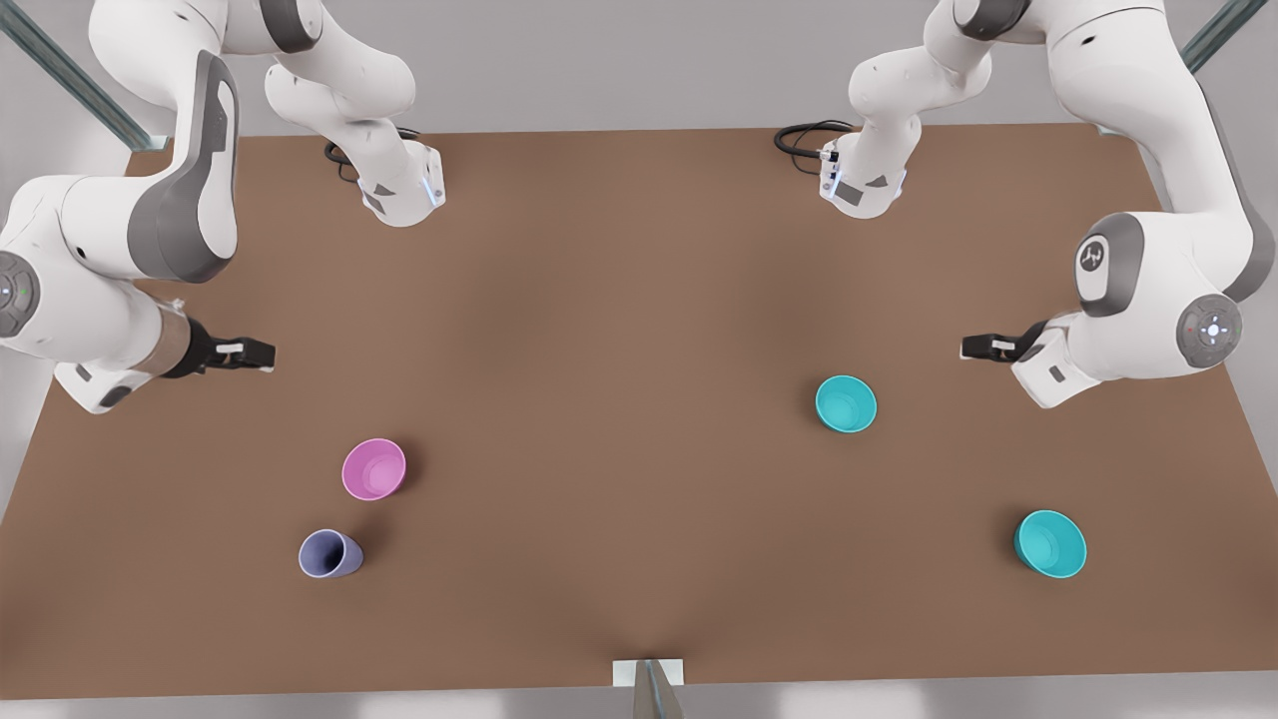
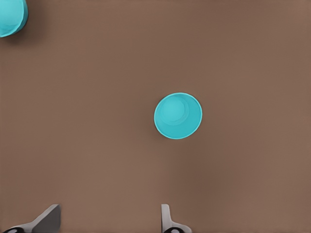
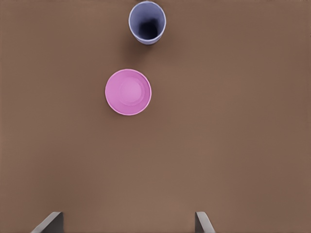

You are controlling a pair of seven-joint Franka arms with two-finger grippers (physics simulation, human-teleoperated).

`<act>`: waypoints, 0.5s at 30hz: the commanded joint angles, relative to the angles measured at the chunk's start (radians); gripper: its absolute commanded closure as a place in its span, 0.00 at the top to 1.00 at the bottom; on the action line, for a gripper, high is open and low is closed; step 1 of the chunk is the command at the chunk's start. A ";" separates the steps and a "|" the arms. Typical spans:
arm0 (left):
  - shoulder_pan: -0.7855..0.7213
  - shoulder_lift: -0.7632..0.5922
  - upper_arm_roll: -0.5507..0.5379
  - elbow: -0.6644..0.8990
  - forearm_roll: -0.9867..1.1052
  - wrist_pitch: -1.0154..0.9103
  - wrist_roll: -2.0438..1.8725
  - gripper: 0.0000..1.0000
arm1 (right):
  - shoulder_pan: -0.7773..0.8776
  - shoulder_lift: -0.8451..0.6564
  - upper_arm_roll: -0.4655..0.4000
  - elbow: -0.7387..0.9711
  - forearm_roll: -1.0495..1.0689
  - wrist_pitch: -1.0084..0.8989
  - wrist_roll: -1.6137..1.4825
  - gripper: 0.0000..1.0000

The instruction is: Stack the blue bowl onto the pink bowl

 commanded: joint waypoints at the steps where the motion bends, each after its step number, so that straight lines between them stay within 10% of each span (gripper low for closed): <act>1: 0.000 0.001 -0.001 0.000 0.001 0.005 0.056 1.00 | 0.000 -0.001 0.000 0.002 0.000 0.040 -0.020 1.00; 9: 0.000 0.026 -0.001 0.000 -0.001 0.005 0.056 1.00 | -0.089 0.454 0.000 0.175 0.061 0.257 -0.006 1.00; 15: 0.001 0.027 -0.001 0.000 0.001 0.006 0.056 1.00 | -0.074 0.514 0.009 0.109 0.133 0.371 0.032 1.00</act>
